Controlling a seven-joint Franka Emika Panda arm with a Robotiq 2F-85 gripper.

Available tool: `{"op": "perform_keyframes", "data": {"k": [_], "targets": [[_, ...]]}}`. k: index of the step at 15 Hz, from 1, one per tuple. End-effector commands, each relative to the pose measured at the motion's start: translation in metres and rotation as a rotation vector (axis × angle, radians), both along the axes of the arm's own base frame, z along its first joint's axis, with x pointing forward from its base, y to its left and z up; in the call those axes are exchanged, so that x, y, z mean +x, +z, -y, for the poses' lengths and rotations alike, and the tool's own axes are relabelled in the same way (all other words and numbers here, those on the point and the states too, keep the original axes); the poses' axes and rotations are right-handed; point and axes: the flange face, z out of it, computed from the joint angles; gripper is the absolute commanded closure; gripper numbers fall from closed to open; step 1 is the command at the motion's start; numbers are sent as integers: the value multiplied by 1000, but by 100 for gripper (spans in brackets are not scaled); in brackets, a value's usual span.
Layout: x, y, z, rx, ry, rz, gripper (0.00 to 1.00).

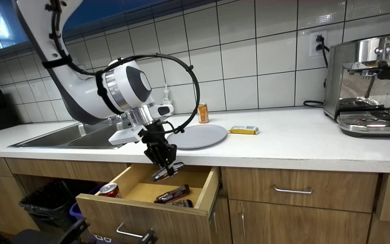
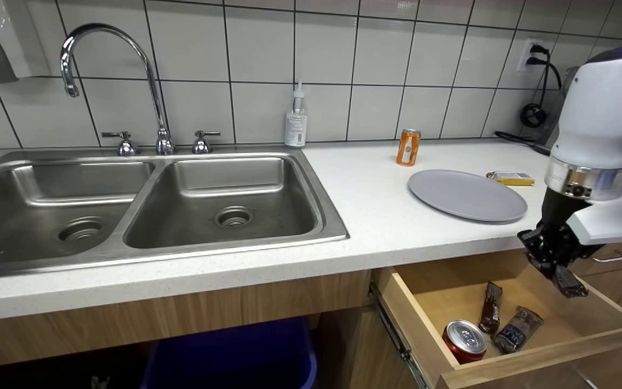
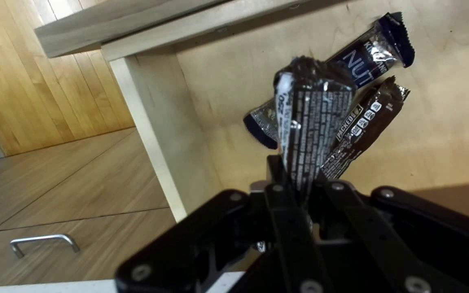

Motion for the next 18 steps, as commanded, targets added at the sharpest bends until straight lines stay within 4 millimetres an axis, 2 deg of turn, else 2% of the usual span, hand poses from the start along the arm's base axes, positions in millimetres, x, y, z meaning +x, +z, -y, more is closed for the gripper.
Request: {"op": "perform_keyframes", "data": {"k": [1,6,11,12,14,18], "targets": [[11,-16,-4,-25,-10,-7,96],[17,-37,-5,-38,-28,-41,96],[22,-45,-3,-56,-25,-50,96],[22,-46,-3,-59,-24,-51,60],[21,-44,-3,-59,-17,-52,53],[15,-36,-2,-51,3,-42,23]]}}
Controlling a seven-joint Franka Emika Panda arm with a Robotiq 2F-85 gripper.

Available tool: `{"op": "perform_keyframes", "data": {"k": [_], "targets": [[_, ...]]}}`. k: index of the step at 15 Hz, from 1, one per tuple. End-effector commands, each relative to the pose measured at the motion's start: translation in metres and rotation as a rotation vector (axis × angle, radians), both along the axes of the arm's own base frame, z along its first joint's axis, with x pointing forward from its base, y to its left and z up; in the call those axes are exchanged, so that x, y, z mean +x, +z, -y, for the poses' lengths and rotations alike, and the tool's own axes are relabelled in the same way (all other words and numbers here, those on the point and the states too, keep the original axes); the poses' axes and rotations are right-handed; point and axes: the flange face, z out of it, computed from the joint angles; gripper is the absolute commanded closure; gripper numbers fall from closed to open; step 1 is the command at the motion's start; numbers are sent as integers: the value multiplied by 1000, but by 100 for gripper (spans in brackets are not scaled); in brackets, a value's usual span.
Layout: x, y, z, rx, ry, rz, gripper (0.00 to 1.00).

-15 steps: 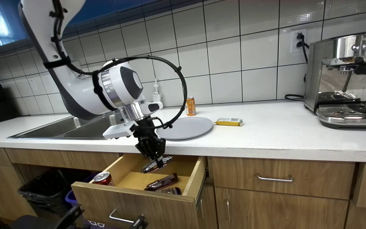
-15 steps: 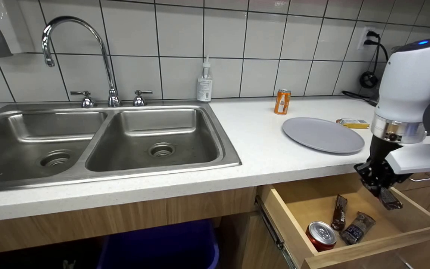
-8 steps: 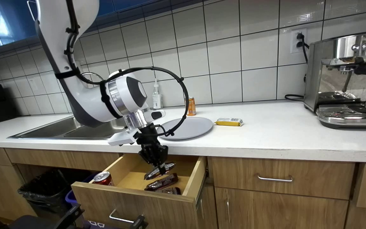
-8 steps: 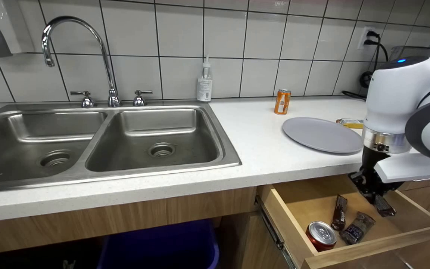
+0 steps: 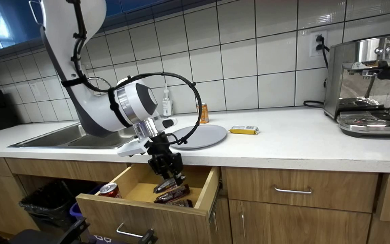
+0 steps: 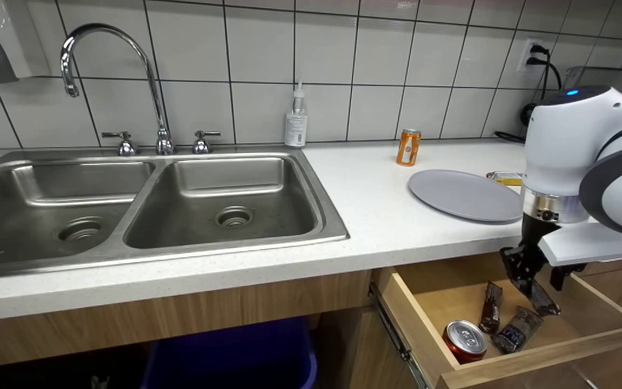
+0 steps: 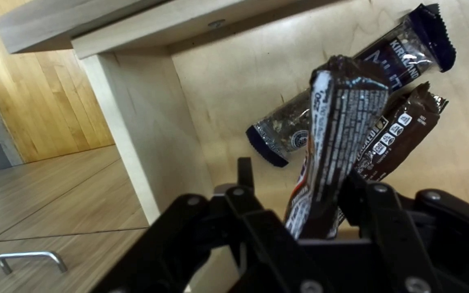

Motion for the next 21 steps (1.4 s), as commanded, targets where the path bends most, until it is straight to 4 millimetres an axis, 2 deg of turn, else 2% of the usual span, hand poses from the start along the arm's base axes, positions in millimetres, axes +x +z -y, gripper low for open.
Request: {"op": "perform_keyframes", "data": {"k": [1,3,4,9,17,21], "targets": [[-2,12,1,5,16,23,17],[-1,14,3,2,14,24,2],[-1,15,4,1,13,26,0],[-1,28,6,14,25,49,0],[-2,70,14,64,68,96,0],[10,92,27,101,36,132,0]]}}
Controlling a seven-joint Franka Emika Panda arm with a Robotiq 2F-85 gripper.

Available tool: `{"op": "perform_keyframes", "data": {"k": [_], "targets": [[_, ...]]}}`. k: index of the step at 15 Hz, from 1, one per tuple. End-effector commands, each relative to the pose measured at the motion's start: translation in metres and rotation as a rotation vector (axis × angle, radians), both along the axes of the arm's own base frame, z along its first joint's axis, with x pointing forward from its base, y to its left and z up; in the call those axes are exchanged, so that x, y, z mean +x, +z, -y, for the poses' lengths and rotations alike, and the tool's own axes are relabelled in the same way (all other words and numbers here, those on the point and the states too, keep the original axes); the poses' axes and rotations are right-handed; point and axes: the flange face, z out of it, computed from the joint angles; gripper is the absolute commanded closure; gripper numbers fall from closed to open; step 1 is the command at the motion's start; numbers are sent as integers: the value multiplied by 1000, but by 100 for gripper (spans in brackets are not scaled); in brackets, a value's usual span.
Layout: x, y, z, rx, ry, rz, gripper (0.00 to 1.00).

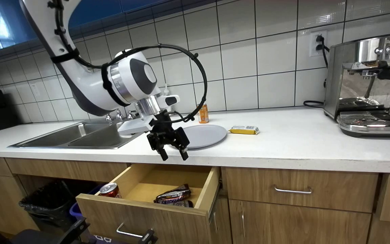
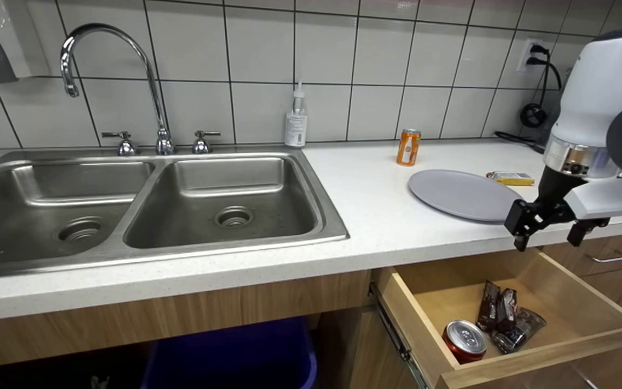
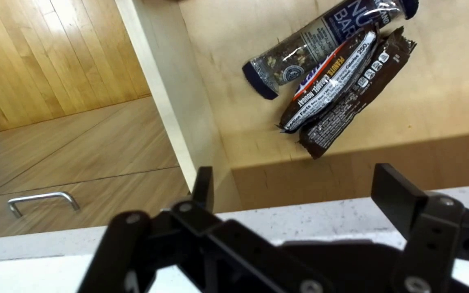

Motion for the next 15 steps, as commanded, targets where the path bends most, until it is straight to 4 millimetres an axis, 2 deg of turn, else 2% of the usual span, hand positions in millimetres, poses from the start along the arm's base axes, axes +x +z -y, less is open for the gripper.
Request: {"op": "perform_keyframes", "data": {"k": [1,5,15], "targets": [[4,27,11,43,-7,27,0],[21,44,22,86,-49,62,0],[81,75,52,134,-178,136,0]]}}
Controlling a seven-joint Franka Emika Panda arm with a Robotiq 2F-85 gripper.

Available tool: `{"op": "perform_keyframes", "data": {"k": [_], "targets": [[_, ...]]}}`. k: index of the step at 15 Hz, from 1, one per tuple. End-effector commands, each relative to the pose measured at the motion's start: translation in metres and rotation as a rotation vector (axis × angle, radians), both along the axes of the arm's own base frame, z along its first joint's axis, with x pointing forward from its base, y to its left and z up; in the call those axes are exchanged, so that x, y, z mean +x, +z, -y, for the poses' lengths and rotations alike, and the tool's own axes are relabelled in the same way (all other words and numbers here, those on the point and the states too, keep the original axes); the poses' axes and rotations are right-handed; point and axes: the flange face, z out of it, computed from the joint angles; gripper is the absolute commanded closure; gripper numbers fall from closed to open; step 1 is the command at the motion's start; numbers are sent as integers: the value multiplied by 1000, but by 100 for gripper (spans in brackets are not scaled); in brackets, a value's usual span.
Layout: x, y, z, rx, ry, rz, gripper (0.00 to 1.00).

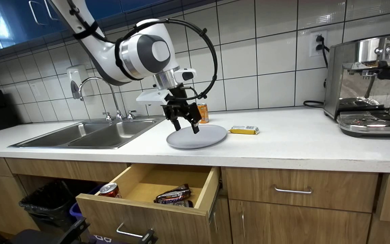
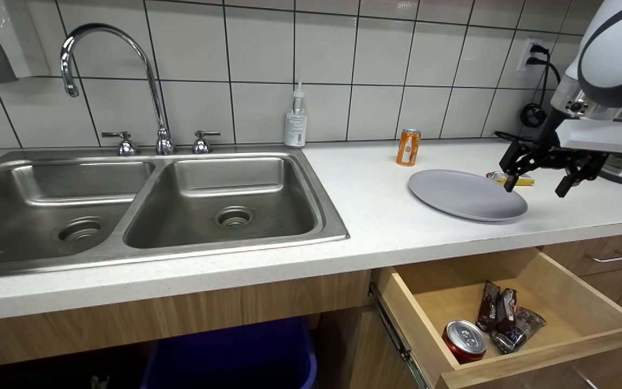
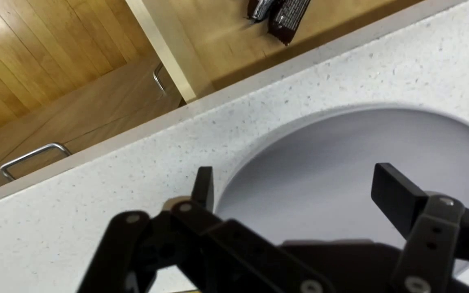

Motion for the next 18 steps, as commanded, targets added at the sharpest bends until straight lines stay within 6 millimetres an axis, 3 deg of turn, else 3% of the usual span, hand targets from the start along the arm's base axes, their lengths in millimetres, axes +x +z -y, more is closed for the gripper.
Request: {"op": "perform_keyframes", "data": {"k": [1,10,18], "targets": [[30,6,14,9,-43,-3,0],[85,1,49,13,-211,39,0],[115,-10,80,28,-437,61,0]]}}
